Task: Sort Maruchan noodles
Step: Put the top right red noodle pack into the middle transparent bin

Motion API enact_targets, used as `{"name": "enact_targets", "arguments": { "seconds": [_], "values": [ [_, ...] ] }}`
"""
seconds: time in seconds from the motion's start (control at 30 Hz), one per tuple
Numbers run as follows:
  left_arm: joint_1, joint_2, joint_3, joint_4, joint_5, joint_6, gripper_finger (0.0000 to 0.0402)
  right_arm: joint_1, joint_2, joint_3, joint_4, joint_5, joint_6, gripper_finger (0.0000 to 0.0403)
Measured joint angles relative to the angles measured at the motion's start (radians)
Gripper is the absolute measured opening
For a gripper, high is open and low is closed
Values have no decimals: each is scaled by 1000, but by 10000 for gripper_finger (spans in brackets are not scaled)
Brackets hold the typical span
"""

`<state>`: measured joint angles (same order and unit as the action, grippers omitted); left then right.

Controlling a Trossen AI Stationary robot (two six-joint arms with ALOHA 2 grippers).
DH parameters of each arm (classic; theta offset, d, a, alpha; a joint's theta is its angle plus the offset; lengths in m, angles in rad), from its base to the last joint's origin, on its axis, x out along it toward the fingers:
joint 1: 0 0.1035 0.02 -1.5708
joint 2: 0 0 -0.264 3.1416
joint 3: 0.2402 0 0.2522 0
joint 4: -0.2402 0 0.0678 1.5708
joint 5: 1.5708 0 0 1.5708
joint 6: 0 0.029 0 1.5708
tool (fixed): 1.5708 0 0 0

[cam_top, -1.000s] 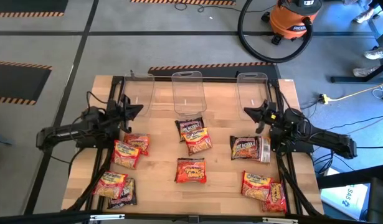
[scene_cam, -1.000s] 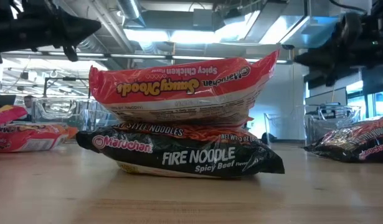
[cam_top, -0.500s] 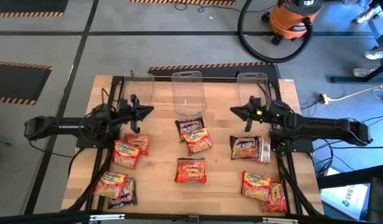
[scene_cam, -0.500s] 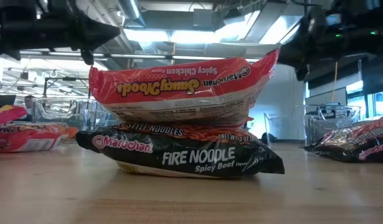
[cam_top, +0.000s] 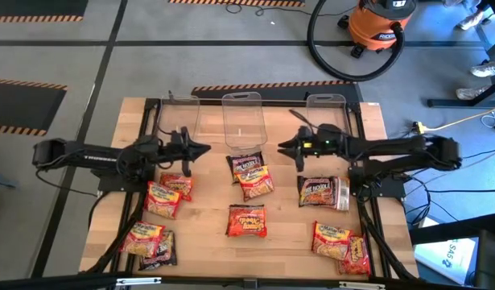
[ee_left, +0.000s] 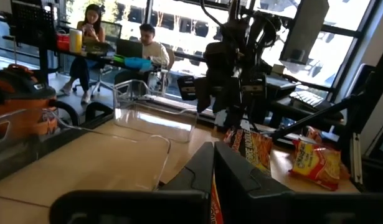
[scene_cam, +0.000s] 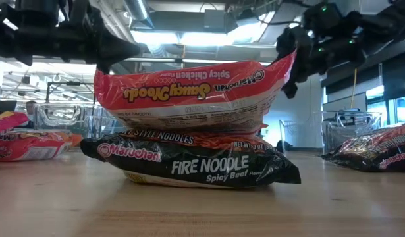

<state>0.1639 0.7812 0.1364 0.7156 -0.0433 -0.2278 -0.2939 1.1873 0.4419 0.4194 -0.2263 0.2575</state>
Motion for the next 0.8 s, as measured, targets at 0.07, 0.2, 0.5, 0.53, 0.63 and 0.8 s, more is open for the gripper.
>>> {"name": "enact_targets", "arguments": {
  "seconds": [0.07, 0.2, 0.5, 0.53, 0.63, 0.8],
  "values": [
    [-4, 13, 0, 7, 0, 1, 7, 0, 41, 11, 0, -27, 0, 165],
    [-4, 48, 0, 26, 6, 0, 7, 0, 111, 12, 1, -93, 29, 230],
    [-68, 179, 0, 162, 10, 1, 7, 76, 234, 12, 4, -151, 100, 286],
    [-76, 193, 1, 170, 7, 1, 7, 88, 246, 12, 7, -143, 103, 286],
    [-97, 239, 21, 173, 0, 1, 7, 120, 281, 13, 42, -112, 113, 282],
    [-133, 350, 91, 171, 0, 2, 7, 157, 347, 13, 117, -88, 136, 276]
  ]
}}
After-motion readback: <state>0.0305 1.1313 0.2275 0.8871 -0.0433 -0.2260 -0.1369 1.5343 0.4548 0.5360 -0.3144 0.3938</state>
